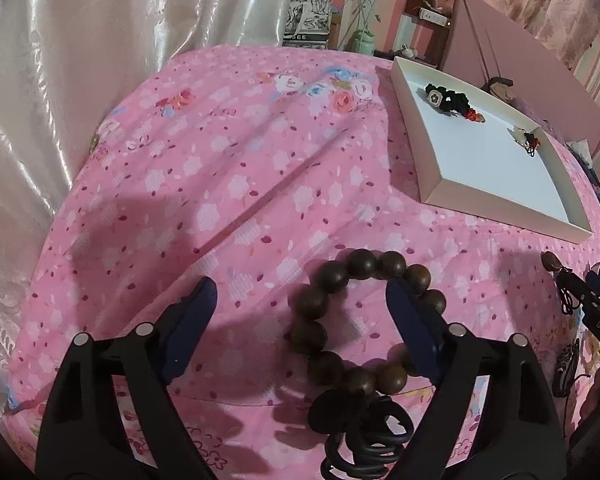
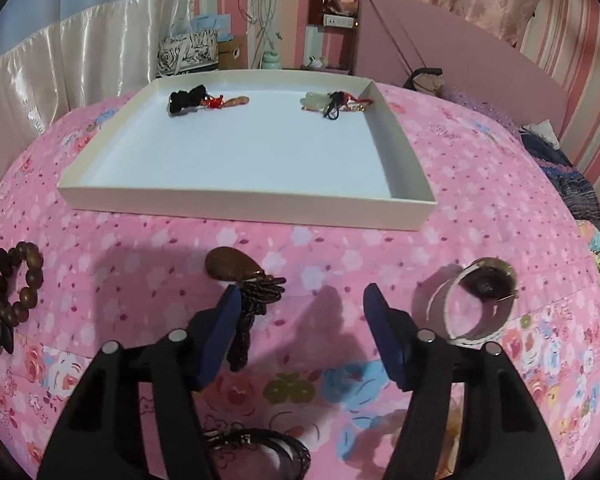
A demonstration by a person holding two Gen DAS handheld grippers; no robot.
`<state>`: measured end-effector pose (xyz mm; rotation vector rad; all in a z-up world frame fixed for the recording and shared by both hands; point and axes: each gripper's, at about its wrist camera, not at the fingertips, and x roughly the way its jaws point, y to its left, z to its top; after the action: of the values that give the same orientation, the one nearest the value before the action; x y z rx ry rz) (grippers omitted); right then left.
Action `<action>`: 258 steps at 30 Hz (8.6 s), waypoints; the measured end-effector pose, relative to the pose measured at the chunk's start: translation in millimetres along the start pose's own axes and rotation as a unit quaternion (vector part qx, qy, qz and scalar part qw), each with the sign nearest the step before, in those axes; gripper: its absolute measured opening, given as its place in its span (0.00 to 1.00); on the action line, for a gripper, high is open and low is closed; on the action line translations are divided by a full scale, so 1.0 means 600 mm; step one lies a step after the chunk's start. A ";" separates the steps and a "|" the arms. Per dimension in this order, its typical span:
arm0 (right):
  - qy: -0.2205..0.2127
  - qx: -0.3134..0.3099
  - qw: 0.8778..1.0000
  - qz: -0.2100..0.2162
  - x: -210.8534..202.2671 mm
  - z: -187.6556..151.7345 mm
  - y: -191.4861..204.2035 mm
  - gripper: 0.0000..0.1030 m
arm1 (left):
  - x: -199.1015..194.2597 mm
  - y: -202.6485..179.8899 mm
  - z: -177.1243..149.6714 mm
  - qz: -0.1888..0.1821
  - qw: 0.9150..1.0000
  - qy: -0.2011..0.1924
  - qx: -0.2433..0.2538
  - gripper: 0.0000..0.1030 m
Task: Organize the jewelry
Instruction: 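Grasp the wooden bead bracelet with the left tool while the right tool grasps the black cord pendant, then carry the bead bracelet and cord pendant over the tray and open both tools, then withdraw both open tools from the tray toward the remaining jewelry, then grasp the black braided bracelet with the left tool while the right tool grasps the white-strap watch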
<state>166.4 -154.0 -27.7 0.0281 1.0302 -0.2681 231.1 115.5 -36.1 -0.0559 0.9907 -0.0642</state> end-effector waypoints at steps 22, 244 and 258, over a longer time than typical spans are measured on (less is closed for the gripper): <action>0.009 -0.027 0.999 0.014 0.027 0.003 0.026 0.22 | 0.029 -0.027 -0.005 0.013 0.999 0.012 0.029 0.27; 0.014 0.075 0.995 -0.067 0.015 -0.024 -0.228 0.46 | -0.043 -0.378 -0.152 -0.067 0.988 0.024 0.139 0.58; 0.014 0.069 0.996 -0.062 0.029 -0.025 -0.220 0.25 | -0.032 -0.390 -0.148 -0.067 0.986 0.022 0.149 0.21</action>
<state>131.6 -283.1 -36.9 0.0938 1.0423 -0.4522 139.3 -117.8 -50.6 0.1531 1.0115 -0.3372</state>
